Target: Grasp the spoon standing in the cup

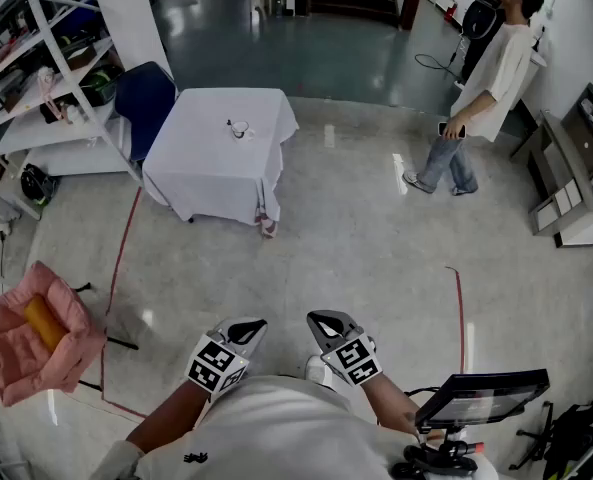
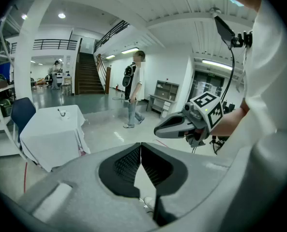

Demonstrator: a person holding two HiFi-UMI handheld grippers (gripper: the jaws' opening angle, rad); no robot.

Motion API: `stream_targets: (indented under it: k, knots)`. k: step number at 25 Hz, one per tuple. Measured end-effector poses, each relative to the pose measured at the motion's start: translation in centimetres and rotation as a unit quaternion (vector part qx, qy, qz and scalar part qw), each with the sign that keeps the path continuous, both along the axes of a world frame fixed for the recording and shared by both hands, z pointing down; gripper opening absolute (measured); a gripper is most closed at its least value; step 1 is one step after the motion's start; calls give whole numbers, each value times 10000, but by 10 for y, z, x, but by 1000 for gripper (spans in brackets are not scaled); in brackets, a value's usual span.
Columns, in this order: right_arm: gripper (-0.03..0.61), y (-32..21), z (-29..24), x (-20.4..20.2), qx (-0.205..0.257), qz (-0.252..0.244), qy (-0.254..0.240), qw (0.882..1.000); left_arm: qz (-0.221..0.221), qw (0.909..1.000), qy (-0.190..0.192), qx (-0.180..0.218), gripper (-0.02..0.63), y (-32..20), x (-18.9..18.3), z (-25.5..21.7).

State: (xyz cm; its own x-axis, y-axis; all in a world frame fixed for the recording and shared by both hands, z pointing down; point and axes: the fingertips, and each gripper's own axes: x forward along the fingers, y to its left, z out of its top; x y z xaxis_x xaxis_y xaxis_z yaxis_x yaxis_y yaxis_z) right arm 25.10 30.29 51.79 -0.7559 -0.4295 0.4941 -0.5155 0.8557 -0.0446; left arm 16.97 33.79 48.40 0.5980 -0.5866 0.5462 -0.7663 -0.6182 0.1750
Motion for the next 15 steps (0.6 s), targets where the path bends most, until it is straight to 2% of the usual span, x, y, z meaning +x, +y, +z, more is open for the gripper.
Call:
stream_targets:
  k: [3, 5, 8, 10, 15]
  knots:
    - [6, 6, -9, -61, 135, -134, 18, 9998, -251, 9993, 134, 237, 12, 8, -68, -11]
    - [6, 11, -13, -115, 194, -208, -27, 9996, -540, 9979, 198, 291, 12, 17, -130, -10]
    - [6, 24, -18, -193, 140, -342, -85, 9993, -1061, 9938, 304, 105, 12, 38, -224, 1]
    - [8, 35, -16, -232, 77, -386, -44, 9992, -1284, 9908, 416, -87, 12, 57, -270, 12]
    - [8, 45, 6, -308, 108, -103, 11, 9999, -1237, 9906, 540, -207, 12, 75, -354, 50]
